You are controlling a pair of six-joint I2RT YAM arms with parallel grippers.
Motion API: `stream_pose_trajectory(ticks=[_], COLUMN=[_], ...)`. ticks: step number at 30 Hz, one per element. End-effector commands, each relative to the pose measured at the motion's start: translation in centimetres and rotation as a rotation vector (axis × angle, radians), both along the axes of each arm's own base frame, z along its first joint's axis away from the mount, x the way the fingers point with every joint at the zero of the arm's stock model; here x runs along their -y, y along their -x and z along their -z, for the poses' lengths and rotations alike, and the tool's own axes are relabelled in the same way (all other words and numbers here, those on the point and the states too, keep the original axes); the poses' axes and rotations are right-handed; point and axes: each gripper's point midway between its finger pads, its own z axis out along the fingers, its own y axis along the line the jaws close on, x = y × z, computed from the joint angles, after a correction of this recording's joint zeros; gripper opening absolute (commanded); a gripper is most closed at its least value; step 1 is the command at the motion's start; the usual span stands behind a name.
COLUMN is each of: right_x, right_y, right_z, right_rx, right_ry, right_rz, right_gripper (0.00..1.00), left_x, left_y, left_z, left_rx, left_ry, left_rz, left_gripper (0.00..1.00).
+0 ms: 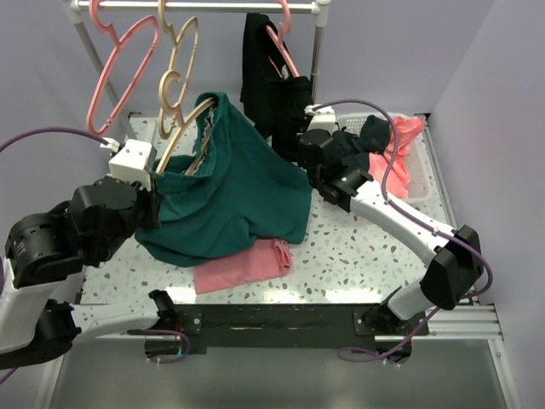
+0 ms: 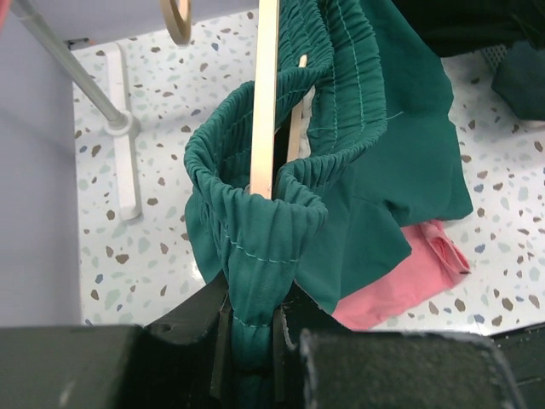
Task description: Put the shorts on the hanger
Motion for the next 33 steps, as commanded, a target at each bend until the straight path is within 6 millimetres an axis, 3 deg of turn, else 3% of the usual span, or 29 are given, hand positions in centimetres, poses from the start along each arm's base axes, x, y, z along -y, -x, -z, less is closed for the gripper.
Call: stream_pose_trajectory(ticks=[1,4,10,17,23,26,33], right_x=[1.0,1.4,1.7,2.0,1.8,1.6,0.9], right_y=[0.5,0.6,0.9,1.0,1.5,1.8,2.6], right_z=[-2.1,-1.9,-1.5,-1.2,-1.6,-1.7,-2.2], right_rx=[0.051,0.048,0.041,0.034,0.031,0.026,0.013], right_ry=[-0.053,-0.048,-0.042,-0.036,-0.067,-0.087,-0.128], right_rz=[0.023,0.027,0.029,0.033,0.008,-0.009,-0.057], right_gripper=[0.25,0.25,0.25,0.25,0.25,0.25,0.25], left_x=[-2.0,-2.1,-1.6,-2.5,0.6,3.4,7.0], left_y=[-1.9,-2.4,-3.6,-3.7,-4.9,-5.7,-9.0], left_z=[-6.0,-7.5,-7.4,-9.3,-7.1,-6.0,-3.5], left_rx=[0.196,0.239,0.242,0.292,0.249,0.233,0.227], left_ry=[0.074,0.065,-0.031,-0.025,-0.050,-0.023,-0.026], left_rz=[-0.156,-0.172,-0.217,-0.242,-0.172,-0.107,-0.082], left_gripper=[0.00,0.00,0.00,0.00,0.00,0.00,0.00])
